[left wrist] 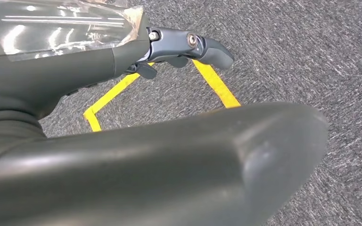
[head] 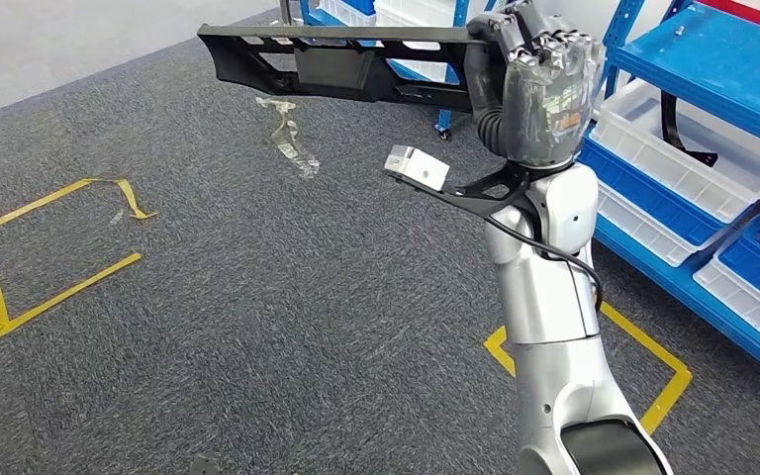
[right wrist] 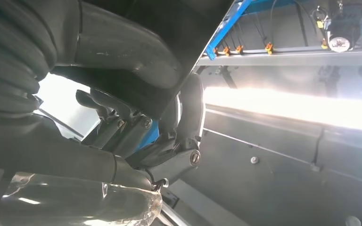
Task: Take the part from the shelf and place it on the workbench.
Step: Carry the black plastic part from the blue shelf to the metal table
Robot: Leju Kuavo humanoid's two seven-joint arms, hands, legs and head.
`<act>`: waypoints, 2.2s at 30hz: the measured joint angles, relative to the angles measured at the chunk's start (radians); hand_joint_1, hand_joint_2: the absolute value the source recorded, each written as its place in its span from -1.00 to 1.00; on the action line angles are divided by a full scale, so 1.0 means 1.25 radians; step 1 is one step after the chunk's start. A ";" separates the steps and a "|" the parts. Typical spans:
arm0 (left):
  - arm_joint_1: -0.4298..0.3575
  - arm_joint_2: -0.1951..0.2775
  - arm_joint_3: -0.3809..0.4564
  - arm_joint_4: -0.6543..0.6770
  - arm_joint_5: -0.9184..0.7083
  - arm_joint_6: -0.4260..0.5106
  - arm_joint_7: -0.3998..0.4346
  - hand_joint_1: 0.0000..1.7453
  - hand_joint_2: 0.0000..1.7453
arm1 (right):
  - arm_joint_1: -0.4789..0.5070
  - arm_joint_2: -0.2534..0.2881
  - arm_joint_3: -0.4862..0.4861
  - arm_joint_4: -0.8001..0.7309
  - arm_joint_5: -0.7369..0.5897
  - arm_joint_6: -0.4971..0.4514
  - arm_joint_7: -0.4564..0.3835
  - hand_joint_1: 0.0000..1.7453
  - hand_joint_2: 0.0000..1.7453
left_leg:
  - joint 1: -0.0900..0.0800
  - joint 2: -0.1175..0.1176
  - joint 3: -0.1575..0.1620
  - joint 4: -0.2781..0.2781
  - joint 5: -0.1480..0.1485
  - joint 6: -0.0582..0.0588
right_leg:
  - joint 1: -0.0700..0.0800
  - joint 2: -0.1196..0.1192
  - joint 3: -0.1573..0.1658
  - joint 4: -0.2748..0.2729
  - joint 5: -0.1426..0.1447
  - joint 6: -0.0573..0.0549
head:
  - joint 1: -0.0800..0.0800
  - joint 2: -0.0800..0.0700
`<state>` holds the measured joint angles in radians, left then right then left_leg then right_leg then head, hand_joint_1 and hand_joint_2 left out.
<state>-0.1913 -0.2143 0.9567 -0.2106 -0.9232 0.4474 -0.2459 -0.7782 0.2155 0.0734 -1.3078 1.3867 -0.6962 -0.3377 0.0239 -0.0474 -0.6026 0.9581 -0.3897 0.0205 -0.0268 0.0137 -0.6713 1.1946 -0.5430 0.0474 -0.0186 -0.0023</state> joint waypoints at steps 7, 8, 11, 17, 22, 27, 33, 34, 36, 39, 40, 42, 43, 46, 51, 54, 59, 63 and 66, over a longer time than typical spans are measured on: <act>-0.001 -0.002 0.000 0.000 0.000 0.000 0.001 -1.00 -1.00 | 0.001 -0.005 0.006 0.008 0.011 0.000 0.013 1.00 1.00 | 0.007 -0.041 -0.011 0.020 -0.007 -0.019 | -0.009 0.028 0.069 -0.128 0.060 0.034 | 0.001 0.000; -0.001 -0.002 0.000 0.000 0.000 0.000 0.001 -1.00 -1.00 | 0.001 -0.006 0.007 0.008 0.011 0.000 0.013 1.00 1.00 | 0.007 -0.047 -0.015 0.025 -0.008 -0.024 | -0.008 0.035 0.076 -0.141 0.063 0.028 | 0.001 0.000; 0.001 -0.003 0.000 0.000 0.000 0.000 0.002 -1.00 -1.00 | 0.001 -0.005 0.012 0.009 0.011 0.000 0.013 1.00 1.00 | 0.009 -0.054 -0.026 0.029 -0.005 -0.033 | -0.005 0.021 0.074 -0.135 0.063 0.007 | -0.002 0.000; 0.000 -0.003 -0.001 0.000 0.000 0.000 0.001 -1.00 -1.00 | 0.001 -0.002 0.019 0.009 0.013 0.000 0.025 1.00 1.00 | 0.004 0.034 -0.145 0.266 -0.108 -0.031 | 0.007 -0.036 0.076 -0.136 0.060 -0.022 | -0.014 0.000; -0.001 -0.003 -0.004 0.000 -0.005 -0.006 0.001 -1.00 -1.00 | 0.002 -0.006 0.019 0.008 0.021 0.000 0.044 1.00 1.00 | -0.004 0.078 -0.054 0.098 -0.026 -0.016 | 0.019 -0.080 0.083 -0.135 0.051 -0.025 | -0.014 0.000; -0.005 -0.004 -0.014 0.000 -0.014 -0.008 0.003 -1.00 -1.00 | 0.009 -0.018 0.020 0.005 0.028 0.000 0.054 1.00 1.00 | -0.018 0.064 -0.036 0.052 -0.016 -0.001 | 0.021 -0.095 0.082 -0.130 0.038 -0.009 | -0.012 0.000; -0.014 -0.006 -0.021 0.000 -0.017 -0.011 0.009 -1.00 -1.00 | 0.022 -0.043 0.020 0.002 0.029 0.000 0.057 1.00 1.00 | -0.015 0.001 -0.033 0.046 -0.011 0.016 | 0.013 -0.014 -0.036 0.094 -0.037 -0.009 | -0.007 0.000; -0.014 -0.006 -0.021 0.000 -0.017 -0.011 0.009 -1.00 -1.00 | 0.024 -0.044 0.020 0.002 0.030 0.000 0.059 1.00 1.00 | -0.015 -0.011 -0.033 0.046 -0.011 0.015 | 0.012 -0.012 -0.036 0.082 -0.024 -0.002 | -0.007 0.000; -0.014 -0.006 -0.021 0.000 -0.016 -0.011 0.010 -1.00 -1.00 | 0.025 -0.045 0.021 0.002 0.033 0.000 0.064 1.00 1.00 | -0.012 -0.035 -0.033 0.049 -0.011 0.013 | 0.005 0.005 0.003 -0.020 0.024 0.015 | -0.006 0.000; -0.014 -0.005 -0.021 0.000 -0.015 -0.012 0.010 -1.00 -1.00 | 0.025 -0.046 0.024 0.005 0.033 0.000 0.071 1.00 1.00 | -0.012 -0.061 -0.043 0.056 -0.012 0.000 | -0.003 0.044 0.050 -0.122 0.064 0.019 | -0.007 0.000; -0.014 -0.005 -0.021 0.000 -0.015 -0.012 0.010 -1.00 -1.00 | 0.025 -0.046 0.025 0.005 0.032 0.000 0.071 1.00 1.00 | -0.012 -0.066 -0.046 0.057 -0.011 -0.003 | -0.001 0.043 0.052 -0.123 0.064 0.016 | -0.008 0.000; -0.013 -0.005 -0.021 0.000 -0.014 -0.012 0.010 -1.00 -1.00 | 0.026 -0.045 0.026 0.006 0.032 0.000 0.072 1.00 1.00 | -0.011 -0.070 -0.047 0.055 -0.009 -0.006 | 0.001 0.038 0.051 -0.122 0.065 0.013 | -0.010 0.000; -0.013 -0.005 -0.021 0.000 -0.014 -0.012 0.010 -1.00 -1.00 | 0.026 -0.046 0.026 0.006 0.032 0.000 0.071 1.00 1.00 | -0.011 -0.070 -0.047 0.055 -0.009 -0.006 | 0.001 0.038 0.051 -0.122 0.065 0.013 | -0.010 0.000; -0.012 -0.005 -0.021 0.000 -0.014 -0.012 0.010 -1.00 -1.00 | 0.024 -0.043 0.032 0.008 0.032 0.000 0.072 1.00 1.00 | -0.011 -0.030 -0.083 0.123 -0.042 -0.014 | 0.002 0.010 0.055 -0.127 0.066 -0.003 | -0.016 0.000; -0.012 -0.004 -0.021 0.000 -0.013 -0.012 0.009 -1.00 -1.00 | 0.022 -0.040 0.039 0.011 0.031 0.000 0.073 1.00 1.00 | -0.010 0.053 -0.111 0.184 -0.054 -0.021 | 0.012 -0.068 0.065 -0.131 0.061 -0.027 | -0.023 0.000; -0.013 -0.004 -0.021 0.000 -0.013 -0.012 0.009 -1.00 -1.00 | 0.019 -0.040 0.039 0.011 0.031 0.000 0.073 1.00 1.00 | -0.021 0.094 -0.040 0.066 -0.023 -0.011 | 0.022 -0.090 0.070 -0.131 0.055 -0.019 | -0.021 0.000; -0.015 -0.003 -0.021 0.000 -0.014 -0.011 0.009 -1.00 -1.00 | 0.017 -0.039 0.040 0.011 0.031 0.000 0.074 1.00 1.00 | -0.020 0.054 -0.029 0.046 -0.013 0.012 | 0.019 -0.075 0.061 -0.099 0.032 -0.006 | -0.018 0.000; -0.017 -0.004 -0.023 0.000 -0.015 -0.012 0.009 -1.00 -1.00 | 0.016 -0.048 0.040 0.014 0.028 0.000 0.079 1.00 1.00 | -0.017 0.009 -0.028 0.043 -0.010 0.018 | 0.015 -0.016 -0.037 0.087 -0.029 -0.009 | -0.012 0.000; -0.014 -0.004 -0.024 0.000 -0.015 -0.012 0.009 -1.00 -1.00 | 0.016 -0.051 0.040 0.017 0.025 0.000 0.079 1.00 1.00 | -0.016 -0.027 -0.028 0.045 -0.009 0.016 | 0.011 -0.004 -0.012 0.012 0.018 0.010 | -0.012 0.000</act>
<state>-0.2092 -0.2196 0.9271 -0.2106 -0.9413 0.4318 -0.2346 -0.7584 0.1515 0.1238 -1.2863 1.4183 -0.6962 -0.2385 0.0045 -0.0812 -0.6374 1.0143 -0.4013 0.0408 -0.0136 0.0083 -0.6858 1.2092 -0.5202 0.0604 -0.0332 -0.0023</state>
